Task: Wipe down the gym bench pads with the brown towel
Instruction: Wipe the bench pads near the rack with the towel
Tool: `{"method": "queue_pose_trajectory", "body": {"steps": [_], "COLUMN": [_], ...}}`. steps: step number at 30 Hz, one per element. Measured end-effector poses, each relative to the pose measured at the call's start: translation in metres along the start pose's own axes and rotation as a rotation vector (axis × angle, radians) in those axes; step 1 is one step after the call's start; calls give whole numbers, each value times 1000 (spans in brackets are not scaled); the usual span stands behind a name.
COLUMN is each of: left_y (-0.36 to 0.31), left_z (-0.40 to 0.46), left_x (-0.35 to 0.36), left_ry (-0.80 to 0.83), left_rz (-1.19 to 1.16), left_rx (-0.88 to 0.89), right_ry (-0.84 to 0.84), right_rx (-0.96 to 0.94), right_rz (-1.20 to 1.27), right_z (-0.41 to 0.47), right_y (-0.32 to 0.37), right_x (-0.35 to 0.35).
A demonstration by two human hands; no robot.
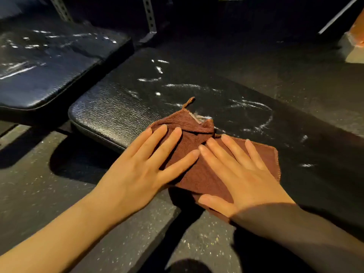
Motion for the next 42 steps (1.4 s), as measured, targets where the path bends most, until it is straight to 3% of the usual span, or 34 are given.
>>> {"method": "queue_pose_trajectory", "body": {"steps": [9,15,20,28,32,37,42], "left_y": [106,167,160,133,114,107,126], "left_z": [-49,-70,-71,-61,-52,-28,5], "left_x": [-20,-20,-21,-37,-36,-29,-21], "left_ry": [-9,15,2,130,125,38,139], "left_rz": [33,-217,-245,-217,-201,-232,-273], "left_rx": [-30,-143,-164,-176,-237,-446,-471], "right_ry": [-83,-70,-30,48,114,148,201], "right_rx": [-23,32,-40,-61,-84,-91,-117], "right_rz": [2,22,27,81,177,243,341], "right_z": [102,160,168,140,128,124,131], "right_y": [67,109,106,87,78,67,47], "right_x": [-4,-7,-5,-10,-15,-19,-17]}}
Point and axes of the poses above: each hand's wrist, its own z-axis towards the middle knuckle, its own x-axis out of the palm, y = z × x, the point moved 2 cm from there along z, towards the middle knuckle, and after that the axes turned 10 degrees about -z, right-handed, at the moved point
